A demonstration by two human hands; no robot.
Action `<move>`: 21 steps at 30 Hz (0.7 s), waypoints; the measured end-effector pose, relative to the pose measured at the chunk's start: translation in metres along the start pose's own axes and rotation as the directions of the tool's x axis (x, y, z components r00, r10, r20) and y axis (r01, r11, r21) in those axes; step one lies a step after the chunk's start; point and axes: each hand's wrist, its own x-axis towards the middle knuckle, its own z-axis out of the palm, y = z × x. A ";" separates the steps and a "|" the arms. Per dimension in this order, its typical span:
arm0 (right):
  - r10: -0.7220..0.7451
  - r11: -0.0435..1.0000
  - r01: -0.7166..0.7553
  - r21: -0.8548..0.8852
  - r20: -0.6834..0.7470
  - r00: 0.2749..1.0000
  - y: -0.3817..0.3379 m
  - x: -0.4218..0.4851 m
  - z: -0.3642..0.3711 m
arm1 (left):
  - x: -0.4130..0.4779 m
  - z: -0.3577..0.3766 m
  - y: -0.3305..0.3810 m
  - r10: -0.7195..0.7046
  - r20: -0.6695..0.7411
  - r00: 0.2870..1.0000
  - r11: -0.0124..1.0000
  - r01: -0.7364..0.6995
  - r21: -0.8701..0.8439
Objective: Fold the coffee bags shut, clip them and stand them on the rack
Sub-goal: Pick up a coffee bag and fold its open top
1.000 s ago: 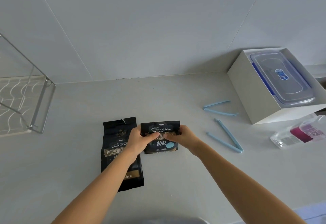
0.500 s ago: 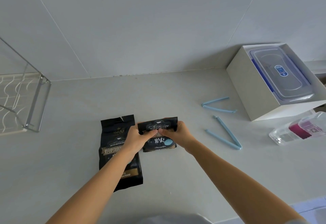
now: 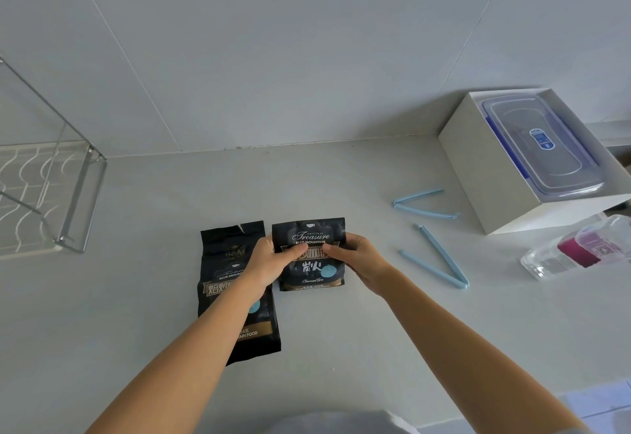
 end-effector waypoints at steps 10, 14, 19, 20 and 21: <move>-0.019 0.991 0.007 -0.131 -0.090 0.996 -0.009 -0.007 0.009 | -0.004 0.001 0.000 -0.011 -0.010 1.000 1.000 0.011 -0.014; 0.041 0.994 -0.047 -0.096 -0.063 0.997 -0.009 -0.019 -0.003 | -0.009 0.001 0.000 0.007 -0.005 1.000 1.000 -0.007 -0.008; -0.187 0.939 0.072 -0.338 -0.322 0.928 -0.015 -0.038 -0.043 | -0.010 0.000 0.001 0.015 0.007 1.000 1.000 -0.015 -0.001; -0.286 0.901 0.093 -0.424 -0.418 0.862 -0.015 -0.043 -0.055 | -0.010 0.000 0.001 0.015 0.008 1.000 1.000 -0.015 -0.006; -0.372 0.859 0.086 -0.505 -0.499 0.783 -0.013 -0.047 -0.067 | -0.009 0.000 0.001 0.016 0.007 1.000 1.000 -0.016 -0.013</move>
